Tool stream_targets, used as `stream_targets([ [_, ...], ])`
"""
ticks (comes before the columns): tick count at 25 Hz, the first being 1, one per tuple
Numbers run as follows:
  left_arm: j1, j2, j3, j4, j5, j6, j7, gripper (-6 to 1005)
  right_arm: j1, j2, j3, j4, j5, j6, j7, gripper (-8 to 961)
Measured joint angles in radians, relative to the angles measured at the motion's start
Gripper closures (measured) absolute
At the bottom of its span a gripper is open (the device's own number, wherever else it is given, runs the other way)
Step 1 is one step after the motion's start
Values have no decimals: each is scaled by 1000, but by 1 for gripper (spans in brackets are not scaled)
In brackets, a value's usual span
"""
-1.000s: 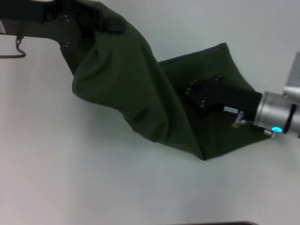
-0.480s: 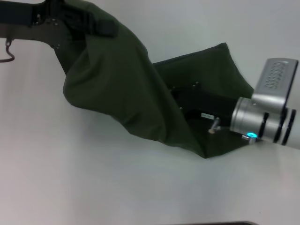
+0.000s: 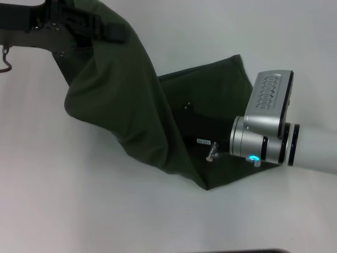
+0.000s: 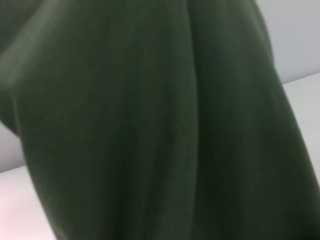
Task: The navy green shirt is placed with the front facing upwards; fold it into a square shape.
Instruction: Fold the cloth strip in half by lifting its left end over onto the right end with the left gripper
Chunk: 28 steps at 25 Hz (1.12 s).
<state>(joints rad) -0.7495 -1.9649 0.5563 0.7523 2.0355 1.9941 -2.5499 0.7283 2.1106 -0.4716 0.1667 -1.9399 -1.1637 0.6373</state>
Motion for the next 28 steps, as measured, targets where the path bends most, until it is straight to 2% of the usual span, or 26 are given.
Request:
stream_targets([
  [19, 12, 0, 8, 3, 7, -5, 6, 891, 74, 3, 34, 83, -92, 57, -17, 954],
  [24, 13, 3, 8, 4, 7, -7, 7, 891, 32, -9, 66, 56, -106, -3, 1, 954],
  [28, 14, 5, 8, 4, 7, -10, 7, 891, -28, -14, 95, -51, -104, -101, 93, 955],
])
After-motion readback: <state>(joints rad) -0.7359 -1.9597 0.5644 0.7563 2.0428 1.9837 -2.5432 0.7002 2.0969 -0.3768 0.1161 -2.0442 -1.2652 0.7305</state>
